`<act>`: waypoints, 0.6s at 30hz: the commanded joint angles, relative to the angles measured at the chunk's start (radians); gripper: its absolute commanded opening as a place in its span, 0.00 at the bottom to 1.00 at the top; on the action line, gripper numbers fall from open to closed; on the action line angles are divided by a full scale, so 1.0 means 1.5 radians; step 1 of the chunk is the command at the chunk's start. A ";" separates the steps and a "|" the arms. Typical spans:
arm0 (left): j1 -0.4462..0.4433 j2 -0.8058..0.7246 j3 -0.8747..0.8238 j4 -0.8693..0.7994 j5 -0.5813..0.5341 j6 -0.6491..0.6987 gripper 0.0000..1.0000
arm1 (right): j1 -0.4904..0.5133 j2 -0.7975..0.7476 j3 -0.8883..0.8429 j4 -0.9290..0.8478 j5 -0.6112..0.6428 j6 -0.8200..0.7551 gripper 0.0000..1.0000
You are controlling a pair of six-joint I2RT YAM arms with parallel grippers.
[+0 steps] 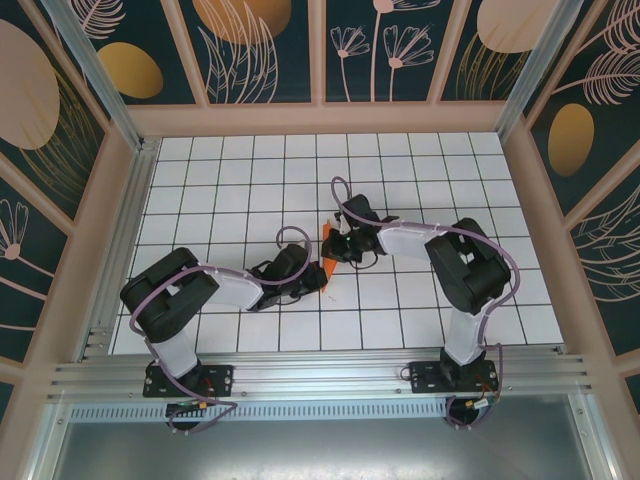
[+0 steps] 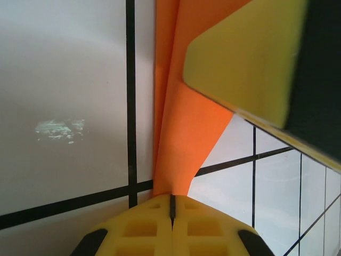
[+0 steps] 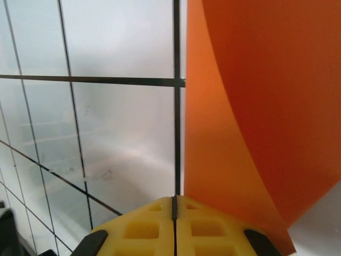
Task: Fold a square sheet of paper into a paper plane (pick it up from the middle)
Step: Fold the wing for the fifth time at the center of the table.
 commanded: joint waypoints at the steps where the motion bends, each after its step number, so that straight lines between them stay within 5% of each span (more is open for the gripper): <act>1: -0.002 0.031 -0.036 -0.052 0.018 -0.018 0.00 | 0.007 0.024 0.016 0.005 -0.006 0.010 0.08; 18: -0.002 0.037 -0.038 -0.063 0.056 0.015 0.00 | -0.005 0.096 0.093 -0.028 0.025 -0.037 0.08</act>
